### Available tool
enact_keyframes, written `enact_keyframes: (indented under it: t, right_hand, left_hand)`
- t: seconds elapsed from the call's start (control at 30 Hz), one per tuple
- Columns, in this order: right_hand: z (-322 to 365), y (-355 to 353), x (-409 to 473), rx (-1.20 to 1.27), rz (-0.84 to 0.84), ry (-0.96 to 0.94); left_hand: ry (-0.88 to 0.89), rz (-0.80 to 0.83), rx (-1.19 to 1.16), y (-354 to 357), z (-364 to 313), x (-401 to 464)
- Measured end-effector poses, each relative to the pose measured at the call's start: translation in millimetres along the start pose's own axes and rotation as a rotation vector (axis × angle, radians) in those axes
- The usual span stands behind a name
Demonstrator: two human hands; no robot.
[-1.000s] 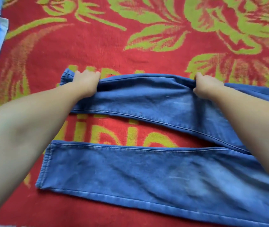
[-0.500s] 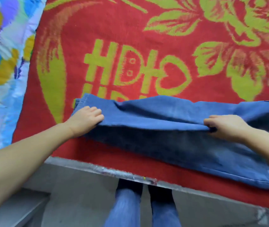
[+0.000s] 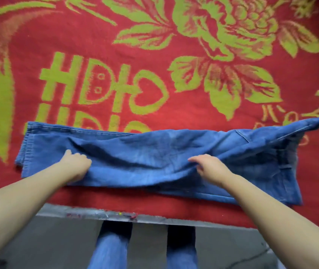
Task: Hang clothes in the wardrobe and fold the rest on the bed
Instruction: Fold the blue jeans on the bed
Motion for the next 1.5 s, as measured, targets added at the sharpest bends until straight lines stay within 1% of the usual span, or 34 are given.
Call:
enact_keyframes:
  t: [0.1,0.13,0.17,0.23,0.3,0.33,0.37,0.43,0.5,0.53,0.57,0.63,0.7,0.73,0.77,0.8,0.83,0.87,0.9,0.93,1.0,1.03,1.07,1.1,1.13,1.17,1.2,1.23,1.27,1.3,1.37,1.43,1.47,1.5]
  right_hand:
    - [-79,-44,-49,-0.13,-0.29,0.104]
    - [-107,-58,-65,-0.197,-0.364,0.133]
    - [-135,-70,-79,-0.275,-0.382,0.179]
    - [-188,-90,-101,-0.409,-0.246,0.298]
    - [-233,-104,-116,-0.506,-0.02,0.397]
    - [-251,-108,-122,-0.548,0.047,0.41]
    - [-264,-110,-125,-0.579,0.056,0.411]
    - [-282,-118,-130,-0.601,-0.056,0.371]
    - [-292,-120,-133,-0.557,-0.179,0.279]
    - [-292,-121,-137,-0.486,-0.217,0.217]
    - [-288,-119,-145,-0.396,-0.234,0.152]
    - [-280,-103,-168,-0.301,-0.201,0.005]
    - [-271,-70,-199,-0.362,-0.078,-0.127]
    - [-267,-49,-214,-0.395,0.024,-0.175]
    - [-264,-25,-226,-0.386,0.139,-0.195]
    - [-262,-2,-234,-0.338,0.244,-0.191]
    - [-263,19,-239,-0.268,0.329,-0.169]
    - [-267,35,-241,-0.182,0.385,-0.123]
    - [-274,45,-242,-0.072,0.368,-0.051]
    - [-284,50,-241,0.043,0.225,0.038]
    - [-314,51,-242,0.218,-0.267,0.287]
    - [-328,51,-244,0.288,-0.48,0.435]
    - [-337,51,-245,0.408,-0.578,0.581]
    - [-341,54,-243,0.598,-0.565,0.7]
    - [-340,60,-236,0.807,-0.506,0.755]
    - [-337,66,-227,0.97,-0.462,0.761]
    - [-332,70,-218,1.054,-0.455,0.749]
    - [-329,70,-212,1.05,-0.467,0.742]
    - [-328,68,-207,0.986,-0.495,0.738]
    - [-329,63,-207,0.875,-0.525,0.741]
    - [-338,53,-214,0.657,-0.572,0.771]
    - [-345,52,-223,0.554,-0.509,0.831]
    - [-346,54,-226,0.535,-0.456,0.877]
    - [-344,55,-224,0.502,-0.415,0.918]
  left_hand:
    - [0.185,-0.203,-0.186,-99,-91,-5]
    - [0.237,-0.278,-0.267,-132,-125,-10]
    - [0.279,-0.345,-0.357,-165,-159,-17]
    - [0.326,-0.407,-0.556,-220,-227,-30]
    - [0.314,-0.369,-0.697,-260,-289,-40]
    - [0.291,-0.343,-0.709,-273,-316,-43]
    - [0.253,-0.331,-0.699,-282,-337,-44]
    - [0.146,-0.352,-0.694,-293,-363,-42]
    - [0.099,-0.389,-0.693,-294,-369,-37]
    - [0.127,-0.416,-0.673,-291,-366,-36]
    - [0.183,-0.453,-0.629,-286,-360,-37]
    - [0.35,-0.607,-0.528,-270,-344,-44]
    - [0.52,-0.803,-0.391,-250,-332,-56]
    - [0.584,-0.831,-0.309,-237,-332,-61]
    - [0.639,-0.771,-0.24,-222,-334,-63]
    - [0.67,-0.647,-0.153,-209,-338,-65]
    - [0.667,-0.518,-0.106,-197,-346,-64]
    - [0.63,-0.425,-0.109,-185,-356,-63]
    - [0.565,-0.388,-0.149,-179,-364,-66]
    - [0.5,-0.417,-0.228,-178,-368,-69]
    - [0.374,-0.54,-0.42,-180,-370,-74]
    - [0.293,-0.607,-0.509,-176,-368,-74]
    - [0.211,-0.628,-0.563,-171,-364,-74]
    - [0.12,-0.615,-0.599,-166,-359,-74]
    - [0.019,-0.555,-0.621,-160,-353,-73]
    - [-0.079,-0.46,-0.622,-156,-348,-71]
    - [-0.159,-0.341,-0.608,-155,-343,-70]
    - [-0.207,-0.275,-0.578,-154,-339,-67]
    - [-0.206,-0.276,-0.541,-154,-333,-64]
    - [-0.152,-0.32,-0.517,-155,-327,-62]
    - [0.035,-0.432,-0.428,-154,-309,-58]
    - [0.171,-0.443,-0.344,-143,-293,-61]
    - [0.212,-0.394,-0.348,-139,-290,-63]
    - [0.221,-0.345,-0.413,-133,-291,-63]
Point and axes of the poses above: each hand's wrist, its own x-axis towards the middle knuckle, its own y-axis out of the palm, z = x × y, the point moved 1 cm from there along x, towards the middle knuckle, and after that the axes turned 14 degrees about -y, right-handed, at the moved point
